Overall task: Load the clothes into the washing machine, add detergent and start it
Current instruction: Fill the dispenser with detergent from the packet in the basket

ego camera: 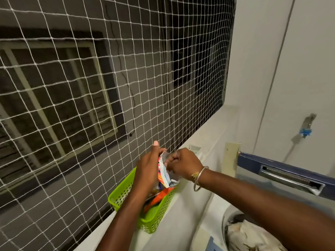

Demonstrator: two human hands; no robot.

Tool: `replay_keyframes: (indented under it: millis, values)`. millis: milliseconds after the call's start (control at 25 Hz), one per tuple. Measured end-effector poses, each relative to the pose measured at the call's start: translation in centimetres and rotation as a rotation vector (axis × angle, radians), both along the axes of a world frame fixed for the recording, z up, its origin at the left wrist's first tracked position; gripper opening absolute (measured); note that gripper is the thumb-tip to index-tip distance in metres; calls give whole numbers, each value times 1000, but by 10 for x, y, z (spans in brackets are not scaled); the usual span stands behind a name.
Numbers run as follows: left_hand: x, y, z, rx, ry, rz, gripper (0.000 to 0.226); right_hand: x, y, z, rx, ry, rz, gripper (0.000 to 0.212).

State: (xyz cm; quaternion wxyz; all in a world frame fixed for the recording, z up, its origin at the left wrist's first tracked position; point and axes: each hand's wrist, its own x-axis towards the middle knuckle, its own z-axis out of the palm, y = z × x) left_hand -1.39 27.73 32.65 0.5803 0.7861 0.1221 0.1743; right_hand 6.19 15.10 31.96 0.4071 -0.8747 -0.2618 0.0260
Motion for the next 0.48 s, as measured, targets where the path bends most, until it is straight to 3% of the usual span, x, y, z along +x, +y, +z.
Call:
replay_keyframes:
  millis: [160,480]
  values:
    - [0,1,10,-55,-20,13,57,4,-14,17,235,216,-75,9]
    - [-1,6,17,-24,-53,34,56,5,-60,56,368,273,-163,7]
